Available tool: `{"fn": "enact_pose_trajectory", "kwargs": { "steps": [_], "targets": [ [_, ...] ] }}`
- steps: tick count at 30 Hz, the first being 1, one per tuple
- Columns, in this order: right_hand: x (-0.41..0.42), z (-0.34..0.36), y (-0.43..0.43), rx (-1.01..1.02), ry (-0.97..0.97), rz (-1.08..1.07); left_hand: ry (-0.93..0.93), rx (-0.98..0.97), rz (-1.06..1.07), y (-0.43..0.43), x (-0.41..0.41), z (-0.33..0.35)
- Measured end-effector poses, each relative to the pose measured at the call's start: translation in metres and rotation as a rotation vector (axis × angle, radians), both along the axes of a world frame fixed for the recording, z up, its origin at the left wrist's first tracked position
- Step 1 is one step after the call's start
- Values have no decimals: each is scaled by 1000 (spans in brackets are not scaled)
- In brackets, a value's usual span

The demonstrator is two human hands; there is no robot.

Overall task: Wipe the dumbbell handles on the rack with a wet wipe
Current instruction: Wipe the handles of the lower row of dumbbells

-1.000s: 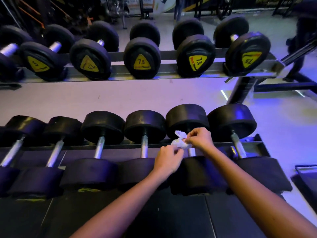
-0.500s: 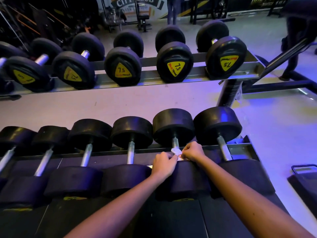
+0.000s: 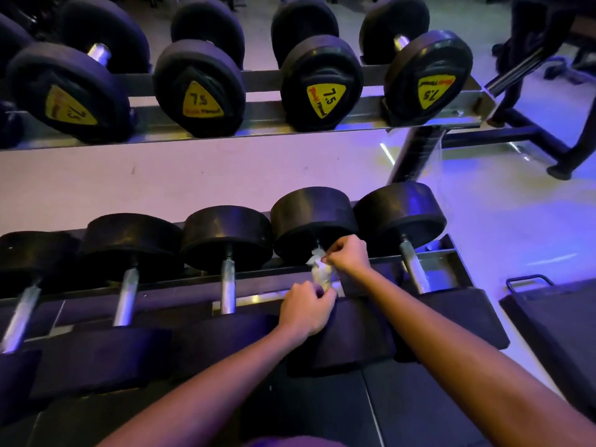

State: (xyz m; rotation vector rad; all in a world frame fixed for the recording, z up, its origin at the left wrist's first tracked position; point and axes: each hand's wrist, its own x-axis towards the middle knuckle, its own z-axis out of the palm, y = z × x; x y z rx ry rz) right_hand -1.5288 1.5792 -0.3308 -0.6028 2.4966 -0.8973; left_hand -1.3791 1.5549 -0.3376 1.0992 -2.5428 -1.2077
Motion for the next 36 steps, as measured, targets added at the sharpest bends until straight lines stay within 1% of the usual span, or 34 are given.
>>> {"fn": "enact_pose_trajectory", "kwargs": {
  "steps": [3, 6, 9, 13, 18, 20, 22, 25, 27, 30, 33, 36],
  "targets": [
    [-3, 4, -1, 103, -4, 82, 4, -6, -41, -3, 1, -2],
    [3, 1, 9, 208, -27, 162, 1, 30, -93, -5, -1, -2],
    [13, -2, 22, 271, -19, 179, 16, 44, -140, -9, -2, -1],
    [16, 2, 22, 217, -22, 117, 21, 52, -173, -12, -2, -2],
    [1, 5, -6, 38, 38, -11, 11, 76, -139, -11, -2, 0],
    [-3, 4, -14, 15, 65, -48, 1, 81, -105, -9, -1, 1],
    [-6, 5, -17, 28, 80, -16, 0, 77, -50, -8, -2, 1],
    [-4, 9, -4, 129, 53, 158, -26, 54, 37, -2, -3, 1],
    [0, 6, 12, 179, -3, 265, -54, 17, 104, 4, -4, 2],
    [4, -1, 30, 221, -73, 358, -72, -25, 211, 12, -6, 5],
    [0, -6, 34, 179, -141, 340, -88, -38, 288, 19, -8, 10],
    [-8, -7, 24, 4, -149, 193, -90, -16, 354, 18, -8, 13]
  ]
}}
